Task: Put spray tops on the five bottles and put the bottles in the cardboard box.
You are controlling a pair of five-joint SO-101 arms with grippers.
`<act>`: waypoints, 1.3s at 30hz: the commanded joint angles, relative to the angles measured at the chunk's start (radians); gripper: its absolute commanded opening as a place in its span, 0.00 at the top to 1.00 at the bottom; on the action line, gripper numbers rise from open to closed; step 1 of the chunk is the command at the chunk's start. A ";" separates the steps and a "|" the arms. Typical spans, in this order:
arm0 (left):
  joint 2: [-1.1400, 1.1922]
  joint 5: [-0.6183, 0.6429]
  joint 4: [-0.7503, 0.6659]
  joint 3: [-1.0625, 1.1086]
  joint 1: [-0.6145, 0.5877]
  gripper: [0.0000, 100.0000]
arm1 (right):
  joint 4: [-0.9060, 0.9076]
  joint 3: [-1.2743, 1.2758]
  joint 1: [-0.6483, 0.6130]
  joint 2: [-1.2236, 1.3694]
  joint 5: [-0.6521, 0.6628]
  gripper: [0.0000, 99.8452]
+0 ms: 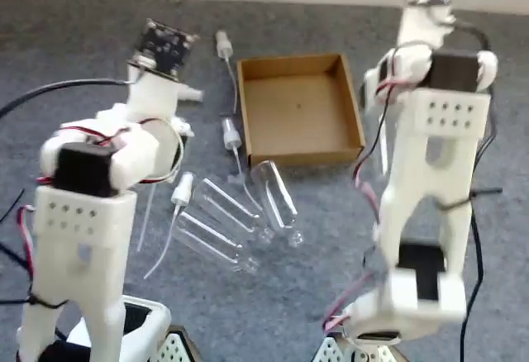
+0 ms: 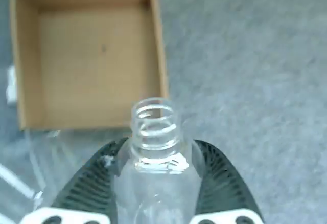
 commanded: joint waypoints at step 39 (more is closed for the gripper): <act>-0.019 0.250 -0.710 -0.082 0.463 0.99 | -1.297 1.917 -0.464 -1.484 -0.123 1.00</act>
